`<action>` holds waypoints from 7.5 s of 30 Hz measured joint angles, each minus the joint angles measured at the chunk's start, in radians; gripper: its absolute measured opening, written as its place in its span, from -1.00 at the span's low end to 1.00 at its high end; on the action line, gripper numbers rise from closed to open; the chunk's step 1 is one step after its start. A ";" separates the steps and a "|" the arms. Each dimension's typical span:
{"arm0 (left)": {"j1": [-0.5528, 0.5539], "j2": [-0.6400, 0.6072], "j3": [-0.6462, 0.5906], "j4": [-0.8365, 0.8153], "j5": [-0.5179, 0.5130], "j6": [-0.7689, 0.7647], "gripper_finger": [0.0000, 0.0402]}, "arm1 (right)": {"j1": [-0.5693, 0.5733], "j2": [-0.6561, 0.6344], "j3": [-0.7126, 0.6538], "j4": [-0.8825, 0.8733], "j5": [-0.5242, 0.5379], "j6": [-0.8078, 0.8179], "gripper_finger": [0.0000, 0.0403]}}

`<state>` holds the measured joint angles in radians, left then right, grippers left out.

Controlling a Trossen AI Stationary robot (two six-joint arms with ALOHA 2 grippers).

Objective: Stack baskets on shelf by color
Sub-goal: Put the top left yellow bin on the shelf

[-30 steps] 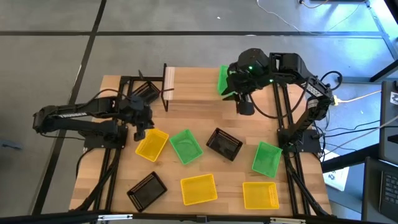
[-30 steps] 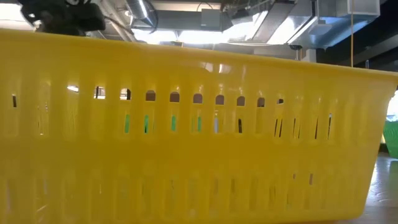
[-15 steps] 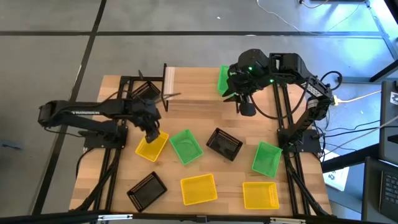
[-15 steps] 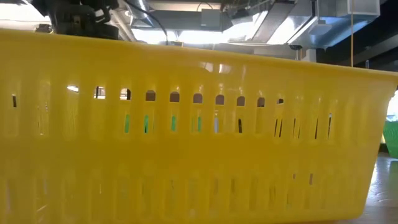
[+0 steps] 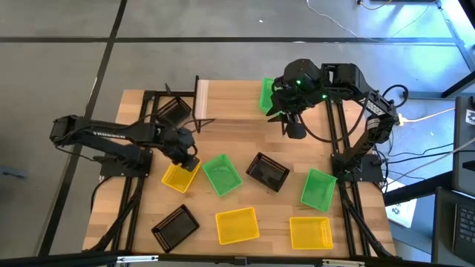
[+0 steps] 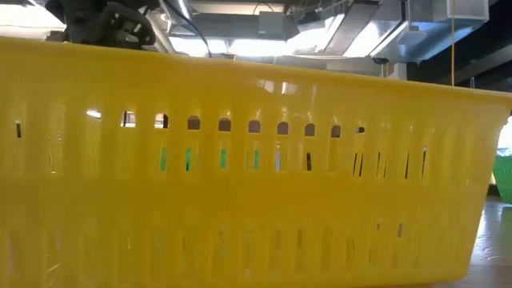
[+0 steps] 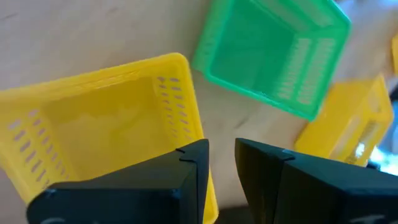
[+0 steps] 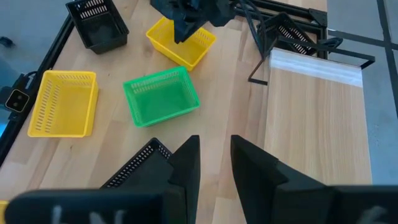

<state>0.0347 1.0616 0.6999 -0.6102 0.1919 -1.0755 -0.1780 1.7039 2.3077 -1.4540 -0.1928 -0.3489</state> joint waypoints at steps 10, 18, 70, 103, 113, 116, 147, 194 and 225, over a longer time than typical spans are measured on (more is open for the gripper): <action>-0.130 0.100 0.000 0.028 -0.051 -0.153 -0.65 | 0.000 0.000 0.000 -0.003 0.000 0.000 -0.55; -0.169 0.149 0.000 0.097 -0.054 -0.148 -0.65 | 0.000 0.000 0.000 -0.004 0.000 0.000 -0.55; -0.168 0.267 0.000 0.088 -0.125 -0.013 -0.67 | 0.000 0.000 0.000 -0.007 0.016 0.000 -0.55; -0.098 0.170 0.594 -0.651 -0.130 0.597 -1.00 | -0.005 0.000 0.000 0.022 0.034 -0.053 -0.55; -0.049 0.223 0.816 -0.774 -0.429 1.180 -1.00 | -0.009 0.000 0.000 0.037 0.042 -0.053 -0.55; -0.009 0.239 0.851 -0.773 -0.495 1.351 -1.00 | -0.009 0.000 0.000 0.037 0.042 -0.053 -0.55; 0.379 0.594 0.875 -0.421 -0.464 2.319 -1.00 | -0.010 0.000 0.000 0.038 0.044 -0.054 -0.55; 0.317 0.369 0.874 -0.308 -0.569 1.857 -0.76 | -0.026 0.023 -0.032 0.208 0.022 -0.025 -0.55; 0.320 0.086 0.874 -0.269 -0.556 1.443 -0.76 | -0.300 0.540 -0.060 0.776 -0.002 0.462 -0.55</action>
<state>0.3550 1.1471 1.5744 -0.8789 -0.3641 0.3672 -0.4782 2.2437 2.2482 -0.6777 -0.1944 0.1133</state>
